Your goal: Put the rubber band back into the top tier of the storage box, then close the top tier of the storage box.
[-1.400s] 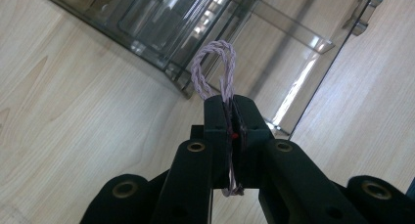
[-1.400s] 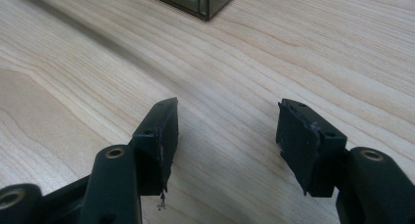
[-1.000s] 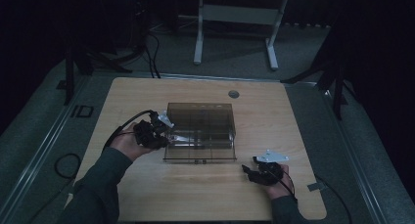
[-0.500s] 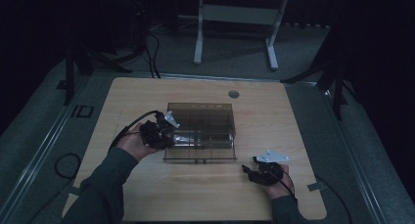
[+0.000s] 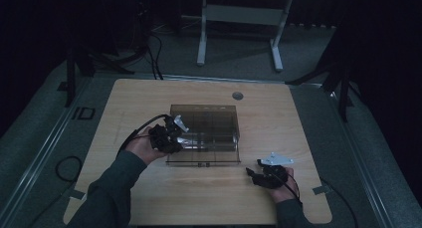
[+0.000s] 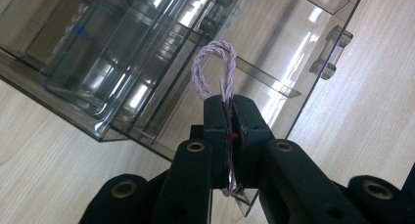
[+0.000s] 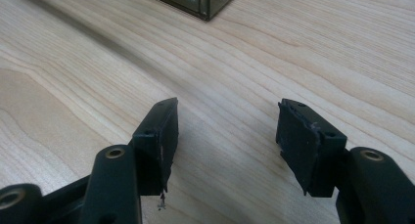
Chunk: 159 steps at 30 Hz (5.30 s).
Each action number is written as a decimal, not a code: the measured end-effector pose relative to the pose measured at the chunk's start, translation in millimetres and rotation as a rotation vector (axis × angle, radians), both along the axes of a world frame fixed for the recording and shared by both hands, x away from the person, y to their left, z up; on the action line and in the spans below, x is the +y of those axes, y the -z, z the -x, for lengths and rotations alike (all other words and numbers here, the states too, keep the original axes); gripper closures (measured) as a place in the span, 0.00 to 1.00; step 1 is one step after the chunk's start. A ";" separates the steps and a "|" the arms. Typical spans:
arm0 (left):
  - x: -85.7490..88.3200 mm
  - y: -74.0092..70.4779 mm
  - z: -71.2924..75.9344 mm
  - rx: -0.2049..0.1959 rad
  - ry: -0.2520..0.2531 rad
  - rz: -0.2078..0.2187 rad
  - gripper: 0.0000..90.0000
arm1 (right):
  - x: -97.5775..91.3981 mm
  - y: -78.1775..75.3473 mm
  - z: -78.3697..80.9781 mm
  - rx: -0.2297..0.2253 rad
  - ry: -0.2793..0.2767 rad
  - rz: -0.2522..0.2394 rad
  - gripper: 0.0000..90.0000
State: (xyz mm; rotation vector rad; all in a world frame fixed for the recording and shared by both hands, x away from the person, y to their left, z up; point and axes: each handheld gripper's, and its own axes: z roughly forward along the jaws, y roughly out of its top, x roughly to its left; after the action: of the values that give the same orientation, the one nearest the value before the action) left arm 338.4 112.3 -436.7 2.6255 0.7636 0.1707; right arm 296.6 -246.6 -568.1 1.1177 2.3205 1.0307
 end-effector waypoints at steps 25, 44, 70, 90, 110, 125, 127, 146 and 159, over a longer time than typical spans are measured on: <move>-8.3 15.0 -6.3 0.033 -0.004 -0.056 0.96 | 0.1 0.0 0.1 0.001 -0.002 0.001 0.45; -6.6 20.9 -5.6 0.050 -0.004 -0.040 0.88 | -0.1 0.0 0.0 0.000 -0.004 0.002 0.45; 16.5 -2.2 8.3 -0.052 -0.040 0.125 0.66 | 0.0 0.1 0.0 0.000 -0.004 0.001 0.45; 31.3 -1.2 27.2 -0.116 -0.091 0.193 0.69 | 0.0 0.0 0.0 0.000 -0.004 0.001 0.45; 24.0 5.5 48.2 -0.100 -0.013 0.210 0.84 | 0.1 0.0 0.0 0.000 -0.003 0.001 0.45; 7.7 6.4 54.9 -0.081 0.053 0.193 0.88 | 0.1 0.0 0.1 0.001 -0.003 0.000 0.45; 5.5 6.6 55.1 -0.076 0.064 0.184 0.88 | 0.1 0.0 0.1 0.001 -0.003 0.001 0.45; -17.3 15.7 56.2 -0.063 0.117 0.095 1.00 | 0.1 0.0 0.1 0.001 -0.003 0.001 0.45; -31.2 25.1 54.4 -0.064 0.125 0.036 1.00 | 0.2 0.0 0.1 0.002 -0.003 0.001 0.45</move>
State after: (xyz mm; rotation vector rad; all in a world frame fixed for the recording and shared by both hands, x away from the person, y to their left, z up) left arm 284.0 81.1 -461.7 2.6101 0.5741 0.2031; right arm 296.5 -246.5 -568.0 1.1157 2.3244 1.0304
